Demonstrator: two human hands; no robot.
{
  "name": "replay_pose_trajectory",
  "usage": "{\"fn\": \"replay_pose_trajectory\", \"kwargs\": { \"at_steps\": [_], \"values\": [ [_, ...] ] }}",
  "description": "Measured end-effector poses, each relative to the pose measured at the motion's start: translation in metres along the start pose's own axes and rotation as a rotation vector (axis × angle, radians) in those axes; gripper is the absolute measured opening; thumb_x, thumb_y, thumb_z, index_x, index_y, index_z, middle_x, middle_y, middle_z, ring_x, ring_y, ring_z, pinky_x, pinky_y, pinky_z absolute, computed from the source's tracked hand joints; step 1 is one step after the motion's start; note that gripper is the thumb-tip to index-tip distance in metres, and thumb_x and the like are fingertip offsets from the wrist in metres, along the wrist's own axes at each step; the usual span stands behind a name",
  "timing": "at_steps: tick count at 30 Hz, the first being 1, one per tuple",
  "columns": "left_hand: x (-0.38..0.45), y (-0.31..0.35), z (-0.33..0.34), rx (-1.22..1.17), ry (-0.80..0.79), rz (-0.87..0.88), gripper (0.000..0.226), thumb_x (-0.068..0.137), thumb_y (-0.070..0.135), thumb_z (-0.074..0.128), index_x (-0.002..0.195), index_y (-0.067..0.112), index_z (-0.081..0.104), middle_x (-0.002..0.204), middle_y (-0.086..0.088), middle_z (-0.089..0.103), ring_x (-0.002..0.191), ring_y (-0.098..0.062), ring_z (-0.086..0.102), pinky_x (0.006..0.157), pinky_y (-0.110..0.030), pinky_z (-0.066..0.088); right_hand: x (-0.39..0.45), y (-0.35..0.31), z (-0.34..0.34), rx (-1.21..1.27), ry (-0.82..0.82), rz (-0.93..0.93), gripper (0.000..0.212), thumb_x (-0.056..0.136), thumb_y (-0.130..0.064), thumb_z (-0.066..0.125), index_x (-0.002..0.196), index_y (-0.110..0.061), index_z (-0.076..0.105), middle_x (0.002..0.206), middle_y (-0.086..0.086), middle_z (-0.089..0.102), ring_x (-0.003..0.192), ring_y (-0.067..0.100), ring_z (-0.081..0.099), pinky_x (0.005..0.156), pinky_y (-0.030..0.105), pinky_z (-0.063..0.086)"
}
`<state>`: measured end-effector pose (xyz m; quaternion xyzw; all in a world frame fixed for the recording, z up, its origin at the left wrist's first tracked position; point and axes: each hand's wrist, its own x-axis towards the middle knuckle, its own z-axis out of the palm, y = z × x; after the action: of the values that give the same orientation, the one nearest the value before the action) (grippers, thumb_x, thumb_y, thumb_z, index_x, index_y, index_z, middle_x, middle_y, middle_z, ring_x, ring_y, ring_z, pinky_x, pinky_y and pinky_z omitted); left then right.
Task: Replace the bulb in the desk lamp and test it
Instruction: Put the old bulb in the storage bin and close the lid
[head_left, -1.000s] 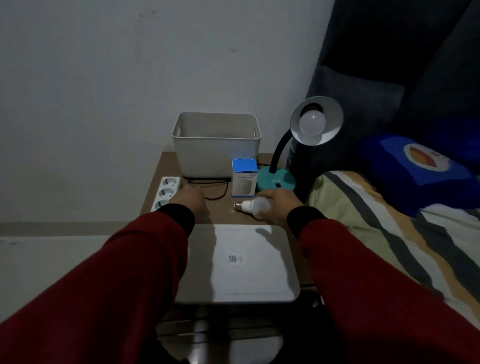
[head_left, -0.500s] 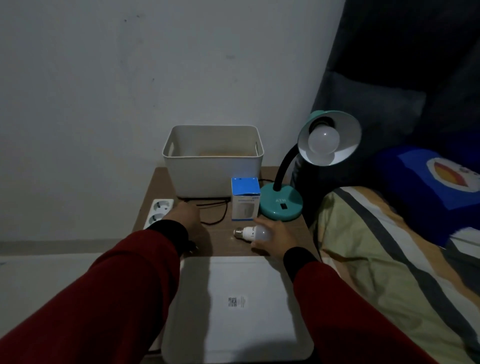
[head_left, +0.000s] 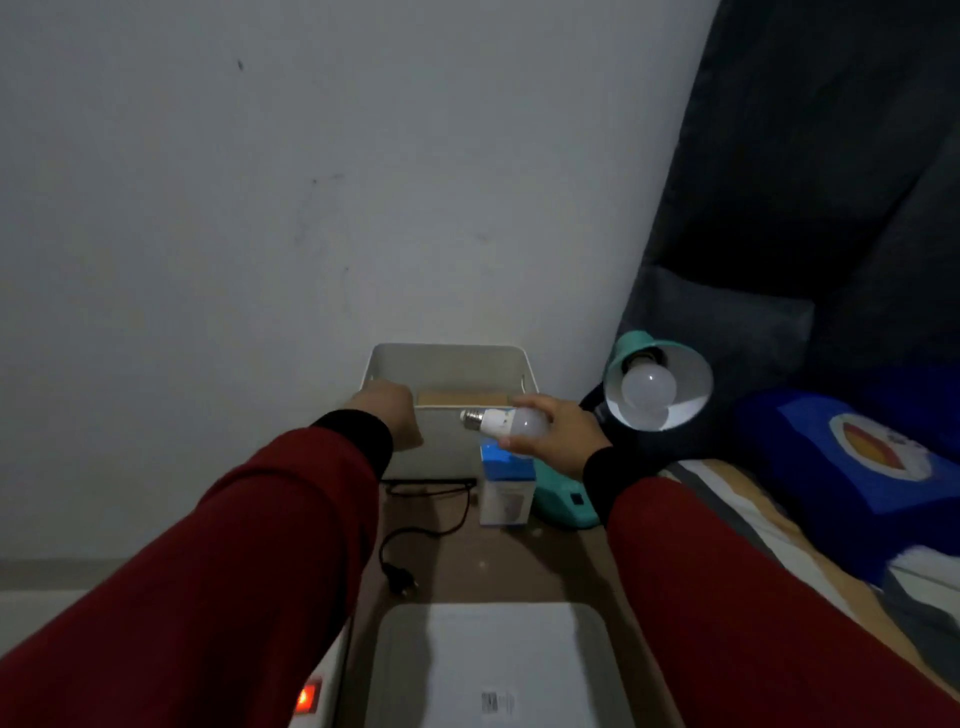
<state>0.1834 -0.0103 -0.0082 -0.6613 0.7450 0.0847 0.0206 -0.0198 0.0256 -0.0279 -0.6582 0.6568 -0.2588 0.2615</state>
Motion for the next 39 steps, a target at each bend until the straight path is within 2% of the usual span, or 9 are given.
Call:
{"fn": "replay_pose_trajectory", "kwargs": {
  "at_steps": [5,9,14,18,24,30,33,35,39],
  "values": [
    [0.039,-0.003,-0.028,-0.044,0.059,-0.029,0.051,0.089,0.029,0.058,0.134,0.006,0.049,0.138,-0.016,0.048,0.124,-0.028,0.052,0.1,-0.03,0.045,0.06,-0.023,-0.012,0.06,0.064,-0.037,0.056,0.074,-0.029,0.078,0.126,-0.023,0.058,0.13,0.004,0.059,0.115,0.022,0.055,0.088,0.021,0.04],
    [0.076,-0.009,-0.026,-0.068,0.06,-0.079,0.048,0.09,0.026,0.058,0.133,0.008,0.05,0.138,-0.014,0.048,0.123,-0.027,0.053,0.098,-0.029,0.046,0.108,-0.022,-0.001,0.107,0.022,-0.007,0.055,0.075,-0.027,0.077,0.126,-0.023,0.057,0.13,0.007,0.057,0.099,0.016,0.051,0.082,0.021,0.039],
    [0.116,-0.014,-0.003,-0.029,-0.021,-0.098,0.047,0.086,0.026,0.063,0.128,0.008,0.055,0.136,-0.014,0.049,0.12,-0.025,0.055,0.097,-0.028,0.047,0.154,-0.005,0.027,0.105,-0.057,0.051,0.059,0.075,-0.024,0.077,0.13,-0.021,0.054,0.134,0.005,0.053,0.117,0.022,0.052,0.091,0.022,0.039],
    [0.139,-0.013,0.013,-0.001,-0.057,-0.069,0.049,0.088,0.03,0.06,0.132,0.009,0.052,0.138,-0.012,0.051,0.129,-0.024,0.048,0.109,-0.028,0.035,0.181,0.01,0.046,0.019,-0.161,0.101,0.062,0.075,-0.027,0.077,0.131,-0.022,0.053,0.136,0.007,0.054,0.12,0.024,0.052,0.102,0.03,0.043],
    [0.162,-0.018,0.036,-0.008,-0.111,-0.077,0.055,0.087,0.032,0.061,0.134,0.008,0.048,0.141,-0.013,0.048,0.131,-0.026,0.047,0.107,-0.032,0.042,0.2,0.024,0.064,-0.036,-0.23,0.162,0.063,0.074,-0.022,0.078,0.132,-0.019,0.052,0.139,0.008,0.051,0.122,0.025,0.051,0.1,0.028,0.044],
    [0.171,-0.021,0.046,0.009,-0.119,-0.073,0.053,0.088,0.031,0.057,0.135,0.009,0.048,0.142,-0.013,0.045,0.13,-0.027,0.046,0.106,-0.033,0.042,0.209,0.027,0.067,-0.115,-0.238,0.129,0.064,0.077,-0.018,0.077,0.135,-0.019,0.05,0.144,0.004,0.046,0.126,0.022,0.05,0.065,0.003,0.04],
    [0.17,-0.018,0.044,0.028,-0.109,-0.068,0.05,0.088,0.029,0.058,0.133,0.009,0.051,0.14,-0.012,0.048,0.129,-0.027,0.049,0.104,-0.033,0.044,0.207,0.022,0.062,-0.205,-0.257,0.106,0.073,0.078,-0.021,0.075,0.143,-0.021,0.039,0.149,0.004,0.041,0.131,0.023,0.044,0.091,0.018,0.046],
    [0.167,-0.015,0.04,0.057,-0.107,-0.056,0.05,0.087,0.03,0.059,0.133,0.009,0.051,0.139,-0.013,0.049,0.129,-0.027,0.048,0.105,-0.033,0.044,0.205,0.015,0.057,-0.335,-0.258,0.082,0.078,0.079,-0.027,0.072,0.146,-0.021,0.032,0.149,0.007,0.041,0.133,0.025,0.042,0.105,0.031,0.039],
    [0.157,-0.01,0.023,0.11,-0.087,-0.038,0.049,0.086,0.029,0.059,0.131,0.008,0.053,0.136,-0.011,0.054,0.127,-0.026,0.051,0.105,-0.034,0.045,0.199,0.001,0.042,-0.592,-0.288,0.051,0.068,0.084,-0.031,0.066,0.143,-0.014,0.037,0.144,0.014,0.044,0.13,0.029,0.045,0.105,0.036,0.042]
  ]
}}
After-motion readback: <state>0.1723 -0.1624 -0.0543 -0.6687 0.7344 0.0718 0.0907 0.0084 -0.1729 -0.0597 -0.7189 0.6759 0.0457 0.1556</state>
